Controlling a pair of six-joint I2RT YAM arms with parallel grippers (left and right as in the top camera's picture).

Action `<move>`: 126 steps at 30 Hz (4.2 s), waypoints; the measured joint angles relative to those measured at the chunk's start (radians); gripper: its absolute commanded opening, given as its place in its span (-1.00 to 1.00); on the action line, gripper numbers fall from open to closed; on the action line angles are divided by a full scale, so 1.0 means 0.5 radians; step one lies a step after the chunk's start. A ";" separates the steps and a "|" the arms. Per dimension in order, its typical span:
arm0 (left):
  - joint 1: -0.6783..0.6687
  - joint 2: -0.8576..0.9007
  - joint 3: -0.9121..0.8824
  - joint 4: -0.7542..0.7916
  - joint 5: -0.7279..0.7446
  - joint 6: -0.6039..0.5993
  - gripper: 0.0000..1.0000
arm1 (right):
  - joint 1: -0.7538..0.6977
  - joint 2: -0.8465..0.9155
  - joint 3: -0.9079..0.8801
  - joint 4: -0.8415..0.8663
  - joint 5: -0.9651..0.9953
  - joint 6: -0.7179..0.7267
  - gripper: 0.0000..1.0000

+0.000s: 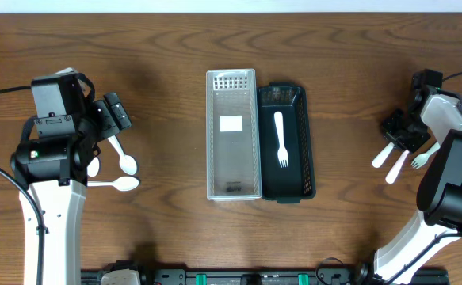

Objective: Pack container
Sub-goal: 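Return the right gripper to the cutlery and grasp another white fork, then move the fork into the black basket and open the right gripper, then move the right gripper back and grasp the white spoon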

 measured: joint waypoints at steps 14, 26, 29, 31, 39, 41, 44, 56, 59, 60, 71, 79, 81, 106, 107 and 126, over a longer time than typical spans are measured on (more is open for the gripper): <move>0.000 0.000 0.000 0.000 0.000 0.000 0.96 | 0.000 -0.001 -0.002 -0.002 0.008 -0.004 -0.97; 0.000 0.000 0.000 0.000 0.001 0.000 0.96 | 0.256 -0.163 0.094 -0.231 0.037 -0.101 -0.97; 0.000 0.000 0.000 0.000 0.000 0.001 0.96 | 0.455 -0.332 0.259 -0.328 0.028 -0.127 -0.97; 0.000 0.000 0.000 0.000 0.000 0.001 0.96 | 0.608 -0.445 0.398 -0.392 0.007 -0.143 -0.97; 0.000 0.000 0.000 0.001 0.000 0.001 0.96 | 1.171 -0.619 0.648 -0.468 -0.066 -0.153 -0.97; 0.000 0.000 0.000 0.001 0.000 0.000 0.96 | 1.270 -0.573 0.640 -0.469 -0.064 -0.153 -0.98; 0.000 0.000 0.000 0.000 0.000 0.000 0.96 | 1.374 -0.455 0.593 -0.464 -0.057 -0.153 -0.97; 0.000 0.002 0.000 -0.005 0.000 0.000 0.96 | 1.444 0.134 0.396 -0.373 -0.085 -0.169 -0.62; 0.000 0.002 0.000 -0.024 0.000 0.000 0.96 | 1.466 0.134 0.397 -0.344 -0.092 -0.201 -0.31; 0.000 0.002 0.000 -0.030 0.000 0.000 0.96 | 1.473 0.134 0.398 -0.342 -0.097 -0.211 -0.31; 0.000 0.002 0.000 -0.044 0.000 0.000 0.96 | 1.460 0.052 0.861 -0.622 -0.092 -0.361 -0.24; 0.000 0.002 0.000 -0.060 0.000 0.000 0.96 | 1.081 -0.423 1.138 -0.756 0.068 -0.383 -0.06; 0.000 0.002 0.000 -0.061 0.000 0.000 0.97 | 0.889 -0.510 1.151 -0.838 0.100 -0.377 0.04; 0.000 0.002 0.000 -0.066 0.000 0.001 0.96 | -0.208 -0.490 -0.204 -0.066 -0.050 -0.524 0.38; 0.000 0.002 0.000 -0.066 0.000 0.000 0.96 | -0.208 -0.488 -0.221 -0.043 -0.051 -0.533 0.38; 0.000 0.002 0.000 -0.080 0.000 0.001 0.96 | -0.214 -0.214 -0.228 0.249 -0.058 -0.580 0.43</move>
